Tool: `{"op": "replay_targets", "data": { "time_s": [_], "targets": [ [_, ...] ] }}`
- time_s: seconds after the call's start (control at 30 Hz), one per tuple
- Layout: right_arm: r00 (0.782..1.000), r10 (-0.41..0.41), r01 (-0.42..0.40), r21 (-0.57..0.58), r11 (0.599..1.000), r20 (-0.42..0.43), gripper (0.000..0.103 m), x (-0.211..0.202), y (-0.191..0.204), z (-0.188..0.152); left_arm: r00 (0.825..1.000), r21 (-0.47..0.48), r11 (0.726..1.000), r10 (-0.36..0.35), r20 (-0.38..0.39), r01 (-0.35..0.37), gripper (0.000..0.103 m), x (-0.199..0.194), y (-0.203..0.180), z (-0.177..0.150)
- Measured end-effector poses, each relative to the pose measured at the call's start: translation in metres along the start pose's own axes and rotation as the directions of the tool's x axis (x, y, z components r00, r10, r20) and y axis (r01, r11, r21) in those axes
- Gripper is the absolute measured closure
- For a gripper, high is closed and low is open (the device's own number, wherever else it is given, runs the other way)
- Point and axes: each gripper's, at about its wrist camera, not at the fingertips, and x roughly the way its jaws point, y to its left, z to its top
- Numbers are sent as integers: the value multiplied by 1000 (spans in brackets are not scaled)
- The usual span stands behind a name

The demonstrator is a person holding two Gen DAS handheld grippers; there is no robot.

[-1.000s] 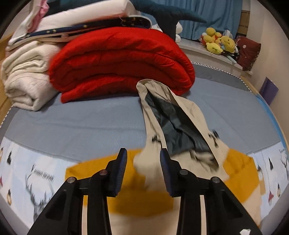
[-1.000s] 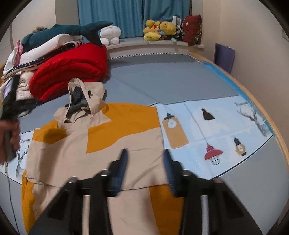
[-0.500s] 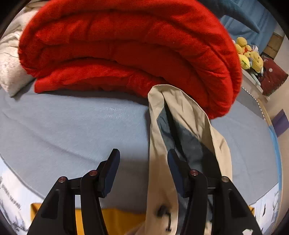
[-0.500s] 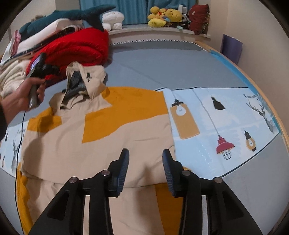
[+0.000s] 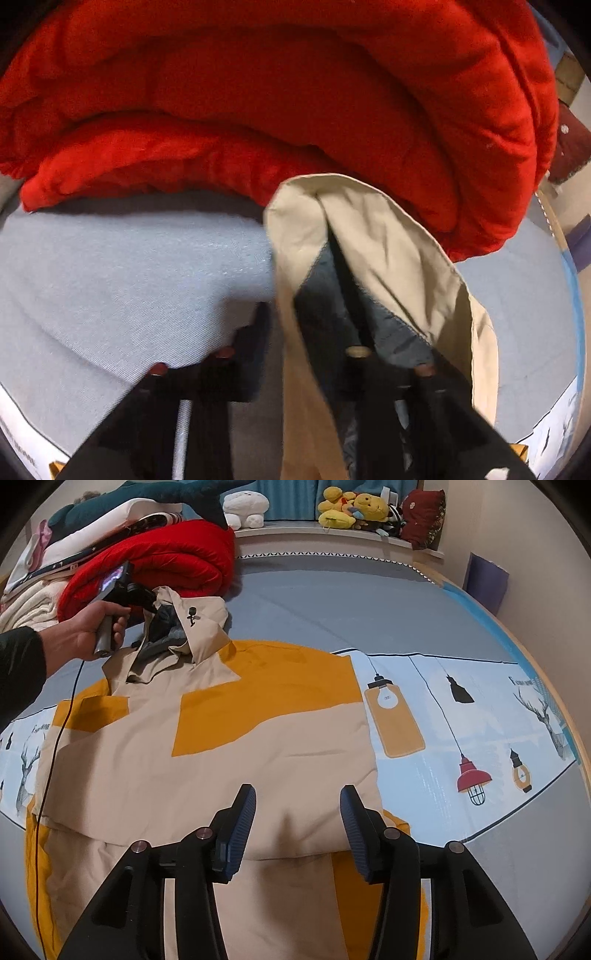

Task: Fold large clothes
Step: 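Close the left gripper on the hood edge, then lift the hood with the left gripper and fold it toward the hem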

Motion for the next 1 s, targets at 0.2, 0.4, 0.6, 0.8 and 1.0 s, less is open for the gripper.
{"op": "replay_targets", "data": {
  "time_s": [0.2,0.4,0.6,0.8,1.0],
  "targets": [
    [1000,0,0,17,1000,-5,54,-1,-3,1,999,121,993,-3,51,-3,103,-36,-16,-9],
    [998,29,-34,97,995,52,54,-20,-17,8,986,338,940,-91,136,40,103,-129,-40,-74],
    [989,58,-78,147,986,134,54,-47,-28,12,963,476,876,-183,197,70,103,-226,-60,-174],
    [968,151,-187,177,966,201,54,-70,-33,14,952,545,837,-202,230,46,103,-297,-58,-303],
    [932,255,-308,194,931,257,53,-82,-33,13,984,418,905,-138,112,80,98,-310,-7,-393]
  ]
}}
